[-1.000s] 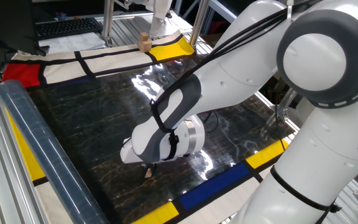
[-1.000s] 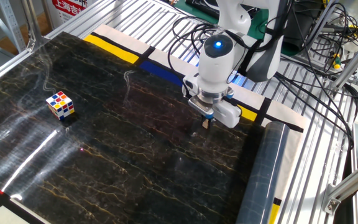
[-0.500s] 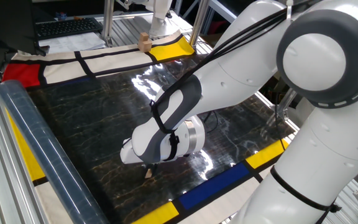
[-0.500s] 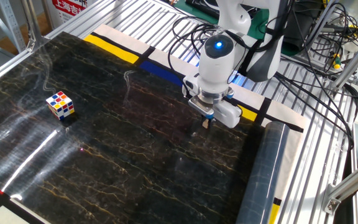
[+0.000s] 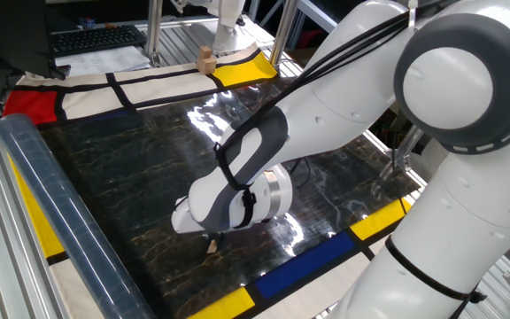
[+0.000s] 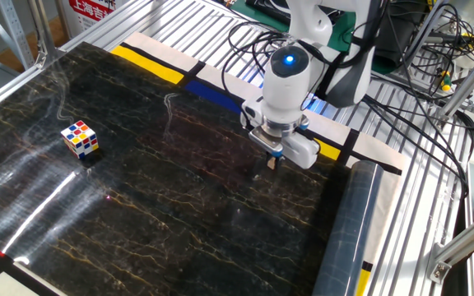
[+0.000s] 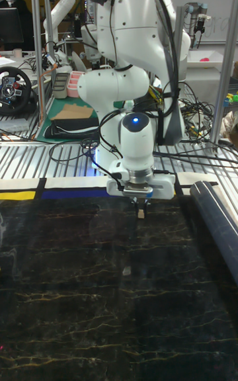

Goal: Hold a small block with the gripper and sweep it from left to right on the table

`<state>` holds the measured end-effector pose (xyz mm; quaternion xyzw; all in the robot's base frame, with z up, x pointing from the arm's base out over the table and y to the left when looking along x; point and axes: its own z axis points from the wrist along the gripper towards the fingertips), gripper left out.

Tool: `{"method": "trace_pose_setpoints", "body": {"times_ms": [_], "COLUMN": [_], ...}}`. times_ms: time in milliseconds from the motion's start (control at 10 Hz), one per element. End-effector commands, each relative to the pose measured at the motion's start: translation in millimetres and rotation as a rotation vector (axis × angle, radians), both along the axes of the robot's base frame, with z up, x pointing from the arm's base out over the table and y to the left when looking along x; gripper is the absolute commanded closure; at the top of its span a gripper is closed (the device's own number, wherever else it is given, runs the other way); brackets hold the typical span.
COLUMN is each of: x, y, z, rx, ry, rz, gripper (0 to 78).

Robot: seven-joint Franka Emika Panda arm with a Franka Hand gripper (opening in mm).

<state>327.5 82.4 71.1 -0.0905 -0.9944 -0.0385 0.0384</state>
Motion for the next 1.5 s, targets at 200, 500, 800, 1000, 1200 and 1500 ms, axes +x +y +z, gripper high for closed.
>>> {"method": "trace_pose_setpoints", "body": {"times_ms": [200,500,800,1000,1200,1500], "x": [37.7,39.8,39.9,40.3,40.3,40.3], "y": [-84.4,-83.0,-87.7,-84.8,-84.8,-84.8], "z": [28.2,19.4,21.3,10.2,10.2,10.2], "rx": [-0.043,-0.067,-0.074,-0.071,-0.056,-0.061], "ry": [0.014,0.008,0.013,0.011,0.005,0.007], "rz": [0.163,0.171,0.178,0.176,0.177,0.17], "gripper": [76.4,76.4,76.4,76.4,76.4,76.4]}}
